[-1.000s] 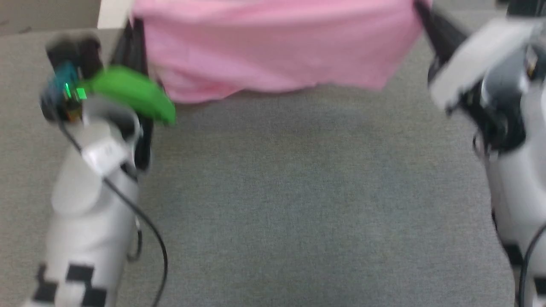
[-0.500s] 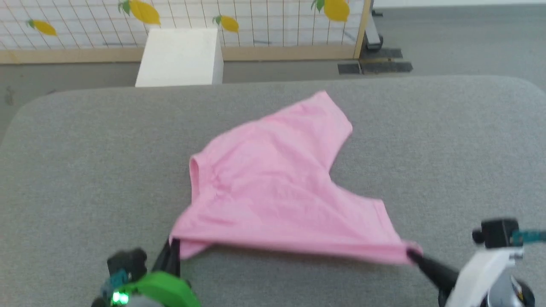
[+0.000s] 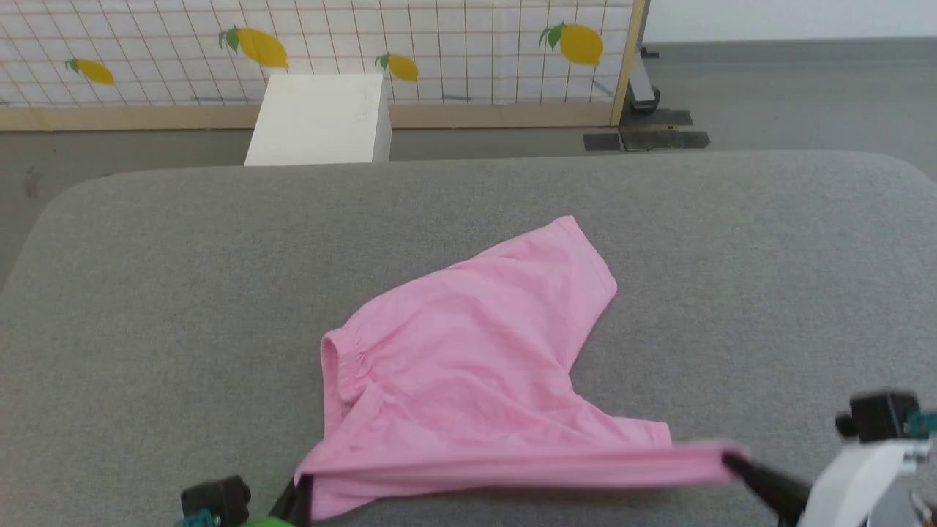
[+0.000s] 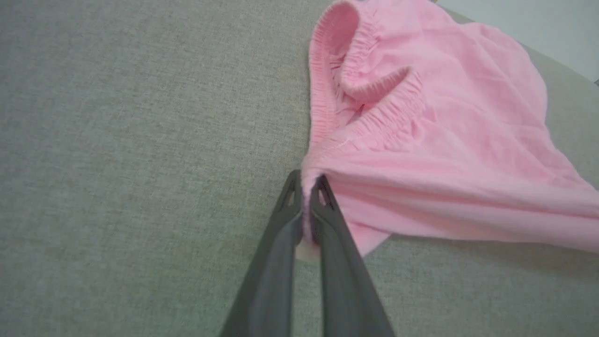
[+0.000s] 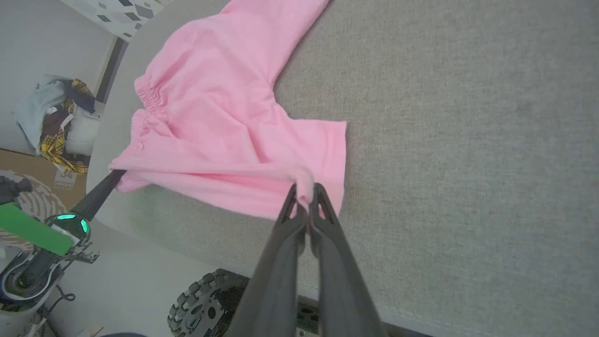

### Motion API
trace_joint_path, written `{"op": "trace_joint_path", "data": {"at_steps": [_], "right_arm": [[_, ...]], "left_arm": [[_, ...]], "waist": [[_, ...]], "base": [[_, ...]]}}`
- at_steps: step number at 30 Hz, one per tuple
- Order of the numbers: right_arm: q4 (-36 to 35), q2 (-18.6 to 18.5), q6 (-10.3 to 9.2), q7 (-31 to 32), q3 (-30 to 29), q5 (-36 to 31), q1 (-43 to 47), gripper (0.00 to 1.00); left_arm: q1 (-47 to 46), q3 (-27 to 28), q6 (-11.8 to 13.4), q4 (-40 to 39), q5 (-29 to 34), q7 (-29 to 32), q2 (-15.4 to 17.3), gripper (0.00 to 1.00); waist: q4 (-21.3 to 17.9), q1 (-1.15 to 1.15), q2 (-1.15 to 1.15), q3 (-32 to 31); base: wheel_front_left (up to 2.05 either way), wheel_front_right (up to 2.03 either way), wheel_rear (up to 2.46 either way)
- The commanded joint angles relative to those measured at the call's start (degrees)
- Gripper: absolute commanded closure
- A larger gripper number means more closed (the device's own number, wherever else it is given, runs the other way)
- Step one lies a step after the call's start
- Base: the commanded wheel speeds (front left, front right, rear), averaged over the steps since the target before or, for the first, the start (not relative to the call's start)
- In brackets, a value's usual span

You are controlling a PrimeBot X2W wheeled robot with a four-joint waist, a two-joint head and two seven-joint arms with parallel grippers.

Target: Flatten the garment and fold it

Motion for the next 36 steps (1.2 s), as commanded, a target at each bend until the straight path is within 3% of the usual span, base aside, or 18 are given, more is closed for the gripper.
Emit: {"op": "trace_joint_path", "data": {"at_steps": [1, 9, 16, 27, 36], "right_arm": [[0.1, 0.1, -0.09, -0.7, -0.4, -1.4, -3.6, 1.0], [9.9, 0.2, -0.09, -3.8, 1.2, -8.4, -24.6, 1.0], [24.2, 0.7, -0.09, -8.6, 4.3, -15.5, -40.1, 1.0], [44.7, 3.2, -0.09, -18.8, 3.9, -22.2, -56.4, 1.0], [56.3, 1.4, -0.09, -22.9, 3.4, -28.1, -65.3, 1.0]], "left_arm": [[-2.2, 0.4, 0.2, -0.9, -0.3, 0.5, 0.1, 1.0], [-12.7, -0.9, 0.1, -5.6, -0.4, 4.4, -1.4, 1.0], [-20.1, -1.8, 0.0, -4.5, -1.1, 6.1, -3.8, 1.0], [-26.1, -2.3, 0.1, -2.2, -0.8, 6.0, -5.1, 1.0], [-28.4, -2.3, 0.0, -1.3, -1.2, 5.3, -5.8, 1.0]], "waist": [[-0.2, 0.01, 0.0, 1.1], [1.2, 0.01, 0.0, 6.9], [3.6, 0.01, 0.0, 12.3], [7.6, 0.01, 0.0, 18.4], [11.1, 0.01, 0.0, 22.2]], "base": [[0.0, 0.0, 0.0], [0.0, 0.0, 0.0], [0.0, 0.0, 0.0], [0.0, 0.0, 0.0], [0.0, 0.0, 0.0]]}}
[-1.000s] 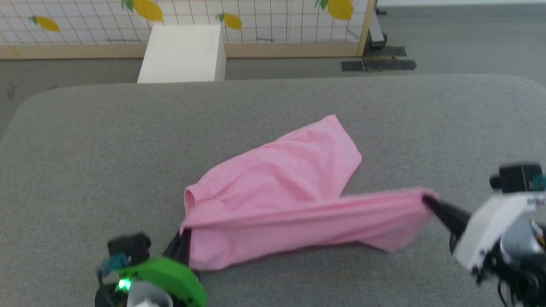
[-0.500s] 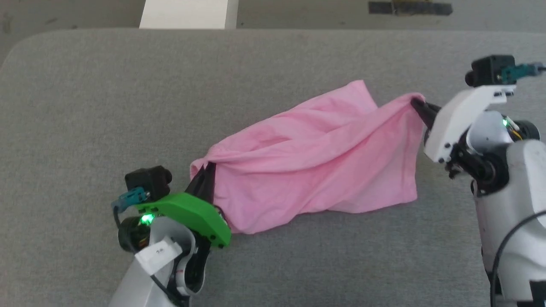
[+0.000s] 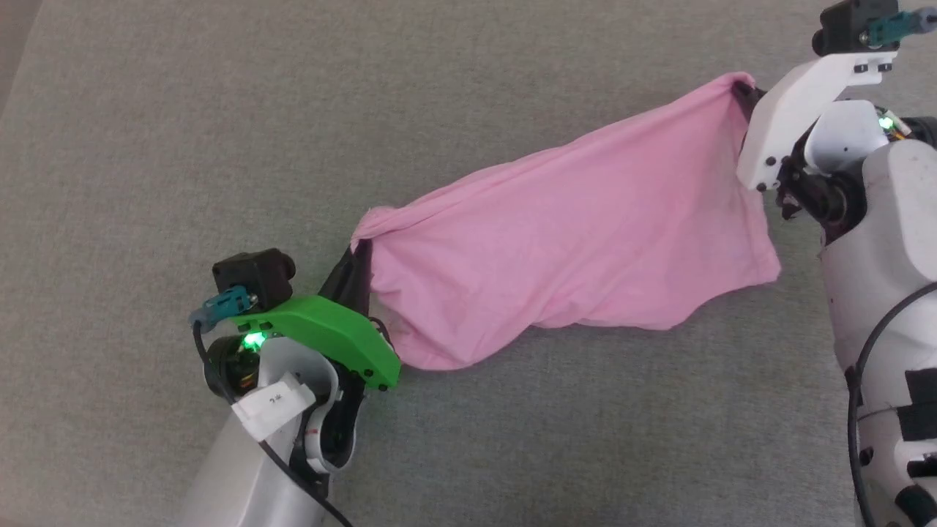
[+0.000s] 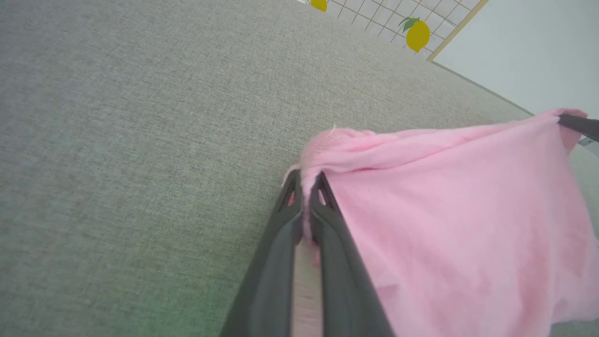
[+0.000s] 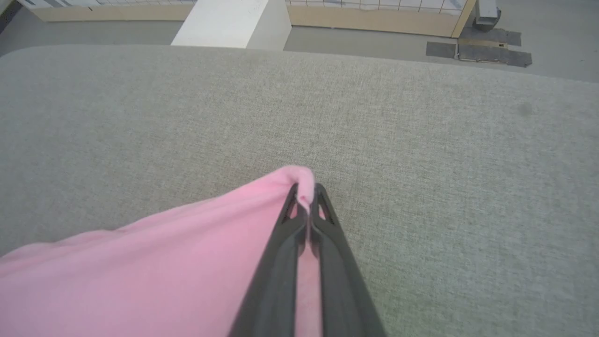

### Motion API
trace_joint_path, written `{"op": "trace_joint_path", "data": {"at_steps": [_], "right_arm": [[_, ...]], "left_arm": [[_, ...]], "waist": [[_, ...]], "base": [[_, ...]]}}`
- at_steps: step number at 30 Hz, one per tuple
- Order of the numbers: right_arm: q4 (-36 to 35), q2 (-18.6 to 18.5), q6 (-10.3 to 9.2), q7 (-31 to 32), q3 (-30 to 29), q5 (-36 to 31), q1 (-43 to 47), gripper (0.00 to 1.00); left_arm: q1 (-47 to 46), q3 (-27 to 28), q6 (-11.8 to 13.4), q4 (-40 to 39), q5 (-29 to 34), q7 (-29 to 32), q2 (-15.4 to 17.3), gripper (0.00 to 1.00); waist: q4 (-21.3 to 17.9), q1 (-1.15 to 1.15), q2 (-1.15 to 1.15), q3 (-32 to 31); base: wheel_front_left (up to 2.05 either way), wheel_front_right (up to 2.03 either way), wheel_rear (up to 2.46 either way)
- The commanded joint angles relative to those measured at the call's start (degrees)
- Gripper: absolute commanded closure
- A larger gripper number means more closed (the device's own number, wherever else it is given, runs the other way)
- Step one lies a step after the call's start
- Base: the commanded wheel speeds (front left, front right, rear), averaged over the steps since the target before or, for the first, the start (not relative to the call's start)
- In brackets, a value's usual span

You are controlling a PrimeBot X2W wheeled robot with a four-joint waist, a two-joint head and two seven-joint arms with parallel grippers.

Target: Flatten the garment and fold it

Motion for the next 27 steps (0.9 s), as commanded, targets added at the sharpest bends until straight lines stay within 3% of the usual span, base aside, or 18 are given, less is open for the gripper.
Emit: {"op": "trace_joint_path", "data": {"at_steps": [1, 8, 9, 10, 11, 19, 23, 27], "right_arm": [[1.1, -0.5, -0.09, -0.3, 0.2, -0.6, -1.4, 1.0], [6.3, -1.2, -0.09, 0.0, 1.8, -1.9, -3.9, 1.0], [6.8, -1.1, -0.09, 0.0, 1.9, -1.8, -4.0, 0.98], [7.4, -1.0, -0.09, 0.1, 2.4, -1.7, -4.2, 0.76], [7.8, -1.0, -0.09, -0.1, 2.5, -1.4, -4.3, 0.0], [8.0, -1.8, -0.09, -7.1, 2.1, 1.6, -4.3, 0.0], [6.3, -3.2, -0.09, -11.0, 2.3, 2.8, -1.9, 0.0], [5.1, -4.1, -0.09, -9.7, 5.4, 2.5, 2.8, 0.0]], "left_arm": [[-1.4, -0.2, -0.1, 0.2, -0.4, -0.3, -0.4, 1.0], [-2.6, -0.9, -0.3, 1.3, -0.9, -0.5, -1.4, 1.0], [-2.8, -1.0, -0.4, 1.5, -1.0, -0.6, -1.6, 0.8], [-3.0, -1.1, -0.6, 1.6, -1.3, -0.7, -1.8, 0.4], [-3.0, -0.9, -0.6, 1.7, -1.5, -1.0, -2.0, 0.0], [-3.1, 1.4, -0.5, 1.0, -1.8, -5.4, -1.7, 0.0], [-1.8, 2.7, 1.1, -0.2, 3.0, -11.4, 1.2, 0.0], [1.4, 2.1, 3.2, -0.5, 9.3, -16.8, 4.4, 0.0]], "waist": [[1.8, 0.0, 0.0, 1.8], [2.7, 0.0, 0.0, 3.1], [2.9, 0.0, 0.0, 3.2], [2.9, 0.0, 0.0, 3.3], [2.9, 0.0, 0.0, 3.3], [1.9, 0.0, 0.0, -0.9], [0.9, 0.0, 0.0, -4.7], [-0.3, 0.0, 0.0, -8.0]], "base": [[0.0, 0.0, 0.0], [0.0, 0.0, 0.0], [0.0, 0.0, 0.0], [0.0, 0.0, 0.0], [0.0, 0.0, 0.0], [0.0, 0.0, 0.0], [0.0, 0.0, 0.0], [0.0, 0.0, 0.0]]}}
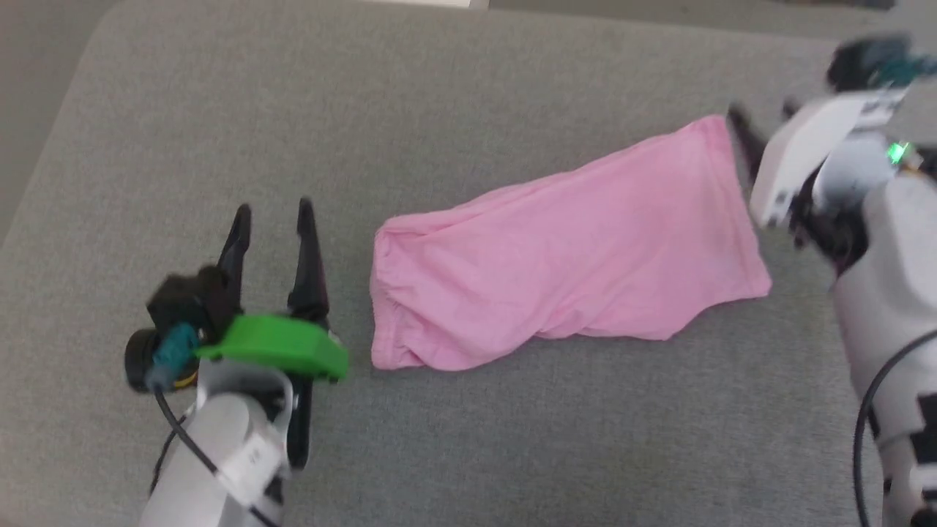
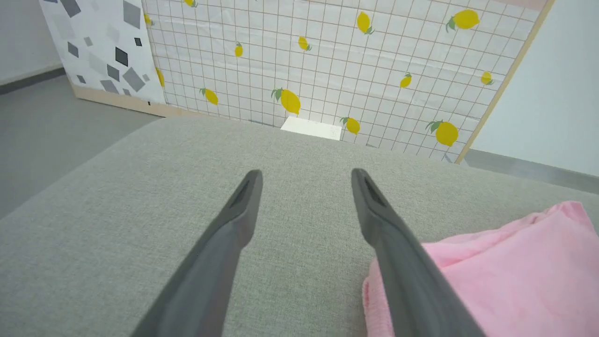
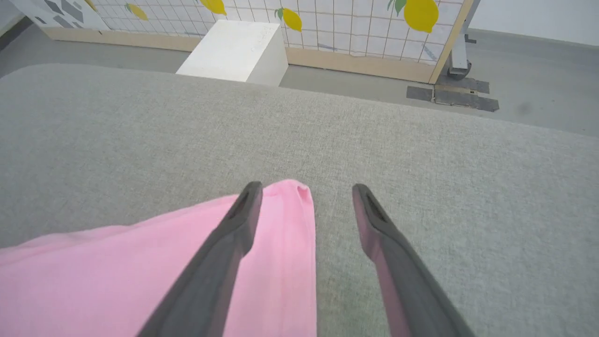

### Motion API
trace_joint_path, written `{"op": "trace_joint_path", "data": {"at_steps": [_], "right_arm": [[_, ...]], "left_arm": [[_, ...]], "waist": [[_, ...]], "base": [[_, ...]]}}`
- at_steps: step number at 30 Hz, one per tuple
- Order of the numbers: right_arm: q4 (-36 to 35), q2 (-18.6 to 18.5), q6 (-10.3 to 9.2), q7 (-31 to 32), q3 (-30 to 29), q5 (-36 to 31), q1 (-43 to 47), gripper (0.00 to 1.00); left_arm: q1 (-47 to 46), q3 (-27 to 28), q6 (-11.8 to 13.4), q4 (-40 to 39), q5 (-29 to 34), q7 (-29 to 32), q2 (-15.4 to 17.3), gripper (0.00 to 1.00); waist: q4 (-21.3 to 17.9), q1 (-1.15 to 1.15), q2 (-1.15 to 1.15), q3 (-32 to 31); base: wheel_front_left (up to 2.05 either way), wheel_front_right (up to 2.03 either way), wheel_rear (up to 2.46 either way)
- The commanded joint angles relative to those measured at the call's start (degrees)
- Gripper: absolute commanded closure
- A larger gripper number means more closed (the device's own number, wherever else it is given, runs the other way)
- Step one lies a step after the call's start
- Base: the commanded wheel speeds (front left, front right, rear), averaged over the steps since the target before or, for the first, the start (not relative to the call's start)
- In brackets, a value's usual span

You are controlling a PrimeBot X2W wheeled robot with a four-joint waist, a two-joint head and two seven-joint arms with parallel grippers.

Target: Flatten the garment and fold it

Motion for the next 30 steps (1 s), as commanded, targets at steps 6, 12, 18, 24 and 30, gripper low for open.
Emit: {"op": "trace_joint_path", "data": {"at_steps": [6, 12, 18, 24, 30], "right_arm": [[-1.0, -0.4, -0.09, 9.9, 5.4, -2.1, 8.2, 0.0], [-2.3, -0.3, -0.09, 15.4, 6.1, -4.4, 10.8, 0.0], [-1.7, -0.5, -0.09, 19.5, 6.4, -7.0, 10.9, 0.0], [-0.3, -1.3, -0.09, 22.4, 6.3, -8.3, 10.5, 1.0], [-1.5, -1.5, -0.09, 23.1, 6.7, -6.0, 9.4, 1.0]], "left_arm": [[6.1, -2.2, 3.0, -1.4, 7.5, -2.9, 2.8, 0.0], [8.8, -3.8, 3.9, -2.4, 7.7, -3.0, 1.3, 0.0], [8.2, -5.1, 3.3, -2.0, 7.2, -2.3, 0.4, 0.0], [7.0, -6.3, 2.8, -1.4, 7.2, -0.6, 0.4, 0.0], [6.0, -9.6, 1.4, -2.3, 5.6, 12.8, 1.6, 0.0]], "waist": [[-2.0, 0.0, 0.0, -5.4], [0.3, 0.0, 0.0, -4.4], [2.5, 0.0, 0.0, -2.6], [3.5, 0.0, 0.0, -1.6], [2.1, 0.0, 0.0, -1.9]], "base": [[0.0, 0.0, 0.0], [0.0, 0.0, 0.0], [0.0, 0.0, 0.0], [0.0, 0.0, 0.0], [0.0, 0.0, 0.0]]}}
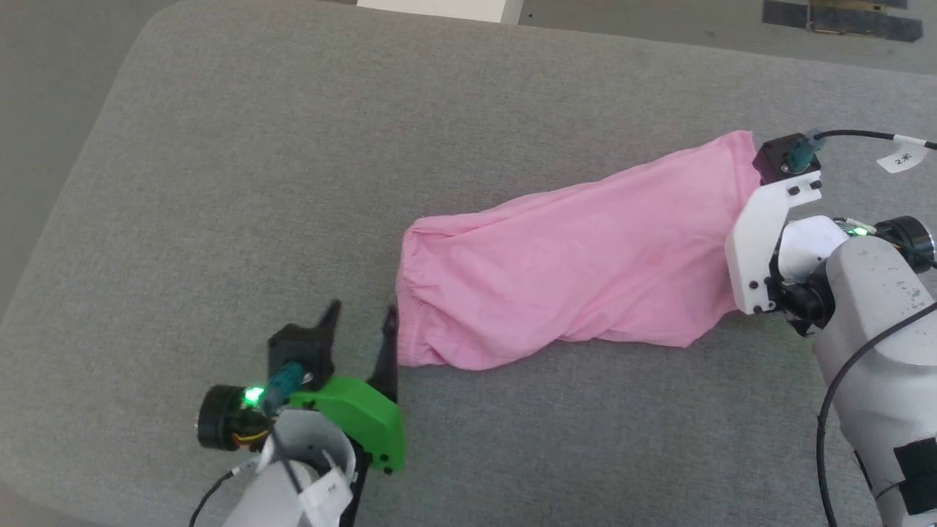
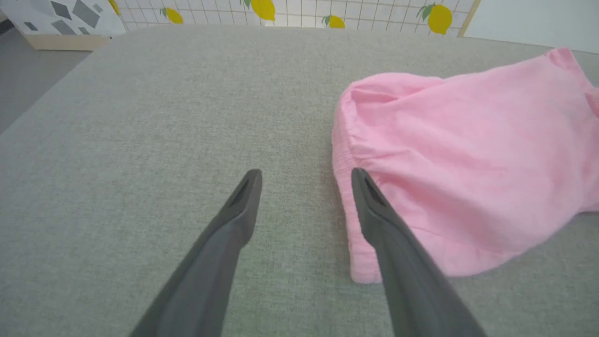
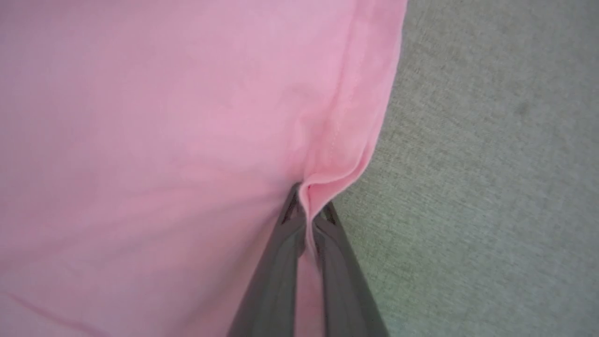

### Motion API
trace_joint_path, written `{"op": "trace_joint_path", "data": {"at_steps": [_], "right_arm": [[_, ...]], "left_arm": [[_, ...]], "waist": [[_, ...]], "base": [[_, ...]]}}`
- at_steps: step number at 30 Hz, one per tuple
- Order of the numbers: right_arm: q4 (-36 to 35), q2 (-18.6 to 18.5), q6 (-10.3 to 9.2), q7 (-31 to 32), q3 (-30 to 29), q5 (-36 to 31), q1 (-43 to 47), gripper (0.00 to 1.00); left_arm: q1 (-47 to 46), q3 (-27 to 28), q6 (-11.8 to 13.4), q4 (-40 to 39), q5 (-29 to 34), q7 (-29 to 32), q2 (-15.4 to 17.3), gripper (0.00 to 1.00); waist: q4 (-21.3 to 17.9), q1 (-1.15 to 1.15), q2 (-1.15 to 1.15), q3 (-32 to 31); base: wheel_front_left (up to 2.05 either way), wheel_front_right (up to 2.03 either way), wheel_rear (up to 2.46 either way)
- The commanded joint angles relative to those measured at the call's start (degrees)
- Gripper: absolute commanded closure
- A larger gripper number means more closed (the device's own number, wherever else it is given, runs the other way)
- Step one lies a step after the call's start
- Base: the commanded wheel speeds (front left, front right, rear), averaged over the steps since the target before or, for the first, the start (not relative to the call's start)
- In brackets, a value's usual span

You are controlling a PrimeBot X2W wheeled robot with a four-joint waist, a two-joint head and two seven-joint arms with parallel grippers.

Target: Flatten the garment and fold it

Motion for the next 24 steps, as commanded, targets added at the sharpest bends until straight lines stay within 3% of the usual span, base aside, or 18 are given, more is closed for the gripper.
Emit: {"op": "trace_joint_path", "data": {"at_steps": [1, 6, 10, 17, 18, 19, 20, 24], "right_arm": [[0.9, 0.0, -0.09, 0.6, 0.4, 0.5, 1.7, 1.0], [-0.5, -0.1, -0.09, 0.3, 1.6, 1.6, 1.8, 1.0], [-1.7, 0.0, -0.09, 0.5, 3.1, 2.4, 2.0, 1.0], [-5.0, -0.1, -0.09, 0.7, 6.5, 4.7, 2.1, 1.0], [-5.5, -0.1, -0.09, 0.7, 7.0, 5.2, 2.2, 1.0], [-6.1, -0.3, -0.09, 0.7, 7.4, 5.8, 2.2, 1.0], [-6.5, -0.4, -0.09, 0.5, 7.5, 6.2, 2.3, 1.0], [-7.9, -1.0, -0.09, -0.1, 7.6, 7.9, 3.0, 1.0]], "left_arm": [[-0.9, -0.7, -0.4, -0.4, -0.7, 3.6, 0.4, 0.0], [-3.4, -3.5, -2.1, -3.3, -3.3, 18.0, 1.5, 0.0], [-6.7, -4.6, -2.4, -0.3, -4.2, 26.3, 1.8, 0.0], [-11.4, -4.9, -3.8, 10.8, -6.6, 32.1, 0.6, 0.0], [-11.6, -4.9, -4.1, 12.4, -7.2, 32.6, 0.5, 0.57], [-11.7, -4.8, -4.5, 13.6, -7.9, 32.9, 0.3, 0.74], [-11.7, -4.7, -4.8, 14.4, -8.5, 33.4, 0.2, 1.0], [-11.2, -2.6, -5.7, 15.1, -11.5, 32.7, 0.1, 1.0]], "waist": [[-0.8, 0.0, 0.0, -0.6], [-1.7, 0.0, 0.0, -1.3], [-2.4, 0.0, 0.0, -1.3], [-4.4, 0.0, 0.0, -0.5], [-4.9, 0.0, 0.0, -0.5], [-5.3, 0.0, 0.0, -0.4], [-5.6, 0.0, 0.0, -0.4], [-6.9, 0.0, 0.0, -1.0]], "base": [[0.0, 0.0, 0.0], [0.0, 0.0, 0.0], [0.0, 0.0, 0.0], [0.0, 0.0, 0.0], [0.0, 0.0, 0.0], [0.0, 0.0, 0.0], [0.0, 0.0, 0.0], [0.0, 0.0, 0.0]]}}
